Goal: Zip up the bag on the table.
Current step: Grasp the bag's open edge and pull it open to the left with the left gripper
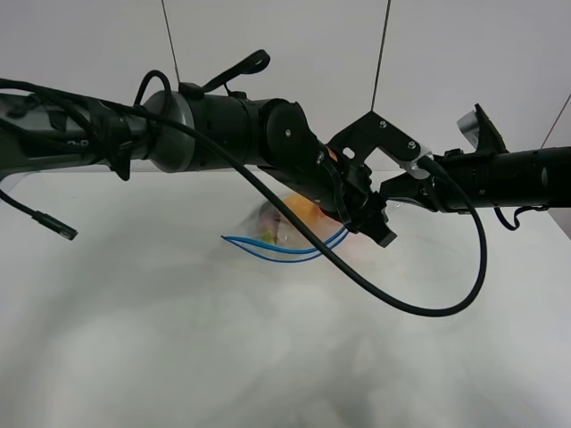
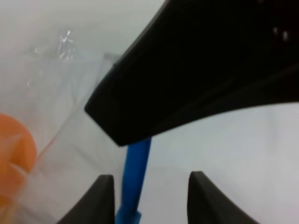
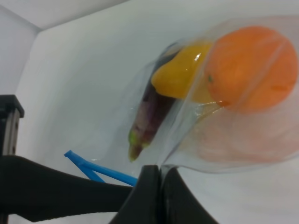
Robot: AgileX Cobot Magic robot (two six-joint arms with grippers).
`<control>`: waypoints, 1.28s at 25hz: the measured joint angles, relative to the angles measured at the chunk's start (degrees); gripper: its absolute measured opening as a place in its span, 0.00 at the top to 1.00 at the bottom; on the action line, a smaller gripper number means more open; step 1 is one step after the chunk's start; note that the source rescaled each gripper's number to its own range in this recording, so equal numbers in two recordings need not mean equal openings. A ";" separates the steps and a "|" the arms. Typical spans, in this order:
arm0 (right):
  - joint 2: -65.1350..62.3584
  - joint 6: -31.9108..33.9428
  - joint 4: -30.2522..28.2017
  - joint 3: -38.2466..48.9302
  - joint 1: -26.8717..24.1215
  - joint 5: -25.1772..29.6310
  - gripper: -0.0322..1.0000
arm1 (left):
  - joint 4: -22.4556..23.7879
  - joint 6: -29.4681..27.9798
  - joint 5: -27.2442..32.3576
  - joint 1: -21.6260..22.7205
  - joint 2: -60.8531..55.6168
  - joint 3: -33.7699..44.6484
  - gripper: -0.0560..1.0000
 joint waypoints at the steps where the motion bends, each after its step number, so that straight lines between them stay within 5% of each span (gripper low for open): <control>1: 0.00 0.00 0.15 0.00 -0.09 0.42 0.97 | 0.00 -0.32 0.00 0.11 0.00 -0.05 0.34; 8: 0.00 -0.65 0.39 0.00 -0.16 0.77 0.97 | 0.00 -1.15 0.71 0.58 -0.05 -0.05 0.35; 12: 0.00 -1.09 0.39 0.00 -0.16 0.77 0.97 | 0.00 -1.15 0.90 0.58 -0.05 -0.05 0.53; 14: 0.00 -1.25 0.39 0.00 -0.16 0.77 0.97 | 0.67 -1.15 0.90 0.58 -0.05 -0.05 0.75; 20: 0.00 -1.63 0.78 0.12 -0.16 0.77 0.97 | 0.87 -1.43 1.00 0.84 -0.05 -0.05 0.93; 32: 0.00 -1.69 1.40 0.12 -0.10 2.01 0.97 | 1.10 -2.49 4.12 2.17 -0.60 -0.31 0.95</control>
